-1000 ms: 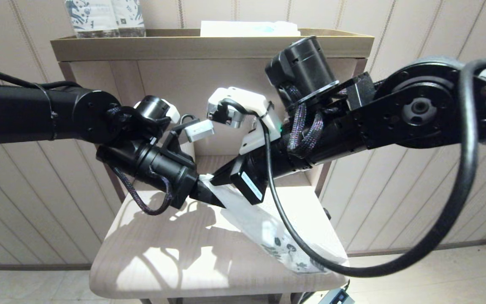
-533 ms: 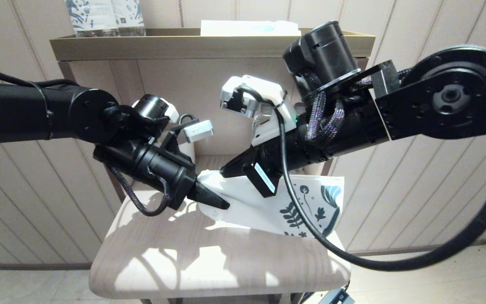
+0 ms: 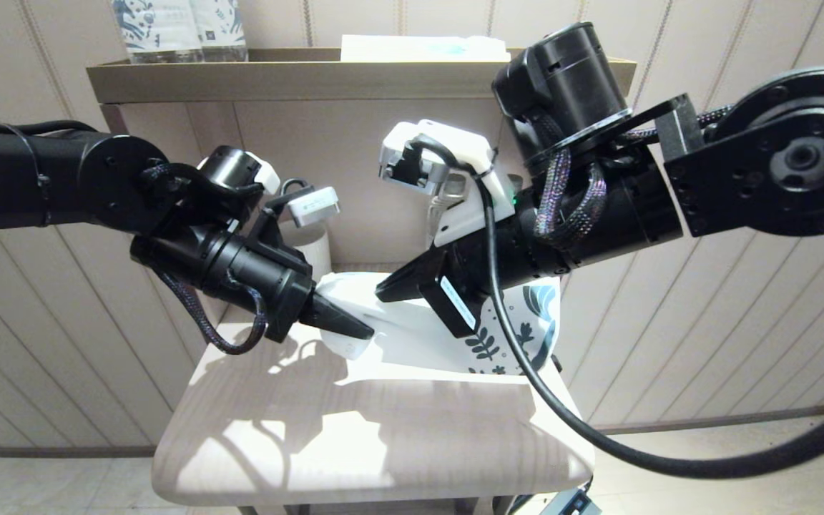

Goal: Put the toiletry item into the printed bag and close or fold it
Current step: Close the strorage bag and place it on the desk

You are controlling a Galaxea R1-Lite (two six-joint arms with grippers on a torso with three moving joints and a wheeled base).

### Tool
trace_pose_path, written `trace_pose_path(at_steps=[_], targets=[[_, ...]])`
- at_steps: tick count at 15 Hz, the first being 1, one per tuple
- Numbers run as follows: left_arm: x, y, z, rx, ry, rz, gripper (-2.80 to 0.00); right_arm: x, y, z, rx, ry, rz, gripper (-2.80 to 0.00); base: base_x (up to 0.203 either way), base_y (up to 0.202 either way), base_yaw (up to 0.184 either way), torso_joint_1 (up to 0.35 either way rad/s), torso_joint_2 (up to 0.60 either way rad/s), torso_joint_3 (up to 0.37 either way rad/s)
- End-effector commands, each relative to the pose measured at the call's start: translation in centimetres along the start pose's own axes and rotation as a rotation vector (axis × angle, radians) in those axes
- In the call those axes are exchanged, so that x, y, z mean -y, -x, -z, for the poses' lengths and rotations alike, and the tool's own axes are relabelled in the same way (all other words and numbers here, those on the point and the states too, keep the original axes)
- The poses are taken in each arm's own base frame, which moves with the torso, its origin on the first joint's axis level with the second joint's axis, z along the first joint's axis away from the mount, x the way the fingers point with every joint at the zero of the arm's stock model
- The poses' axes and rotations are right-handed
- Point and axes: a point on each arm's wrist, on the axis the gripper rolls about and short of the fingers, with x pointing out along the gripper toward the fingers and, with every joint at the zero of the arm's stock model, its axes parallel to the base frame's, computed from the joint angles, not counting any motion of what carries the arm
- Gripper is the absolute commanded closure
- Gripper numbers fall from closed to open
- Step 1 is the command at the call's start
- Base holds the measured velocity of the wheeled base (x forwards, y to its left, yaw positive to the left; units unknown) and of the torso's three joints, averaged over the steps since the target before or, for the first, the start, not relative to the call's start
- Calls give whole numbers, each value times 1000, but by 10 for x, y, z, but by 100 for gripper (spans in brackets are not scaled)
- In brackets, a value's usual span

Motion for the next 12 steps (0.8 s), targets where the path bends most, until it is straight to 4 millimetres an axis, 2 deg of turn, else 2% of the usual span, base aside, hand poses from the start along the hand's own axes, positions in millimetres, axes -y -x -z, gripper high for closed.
trace_pose_path(at_steps=[1, 6, 12], targets=[[1, 0, 1, 0, 1, 8, 0, -2, 0, -4, 11, 15, -7, 0, 0, 0, 0, 0, 0, 0], [-1, -3, 2, -2, 11, 20, 0, -6, 4, -12, 39, 37, -6, 0, 0, 0, 0, 0, 0, 0], [-2, -5, 3, 27, 13, 86, 0, -4, 1, -12, 33, 33, -12, 0, 0, 0, 0, 0, 0, 0]])
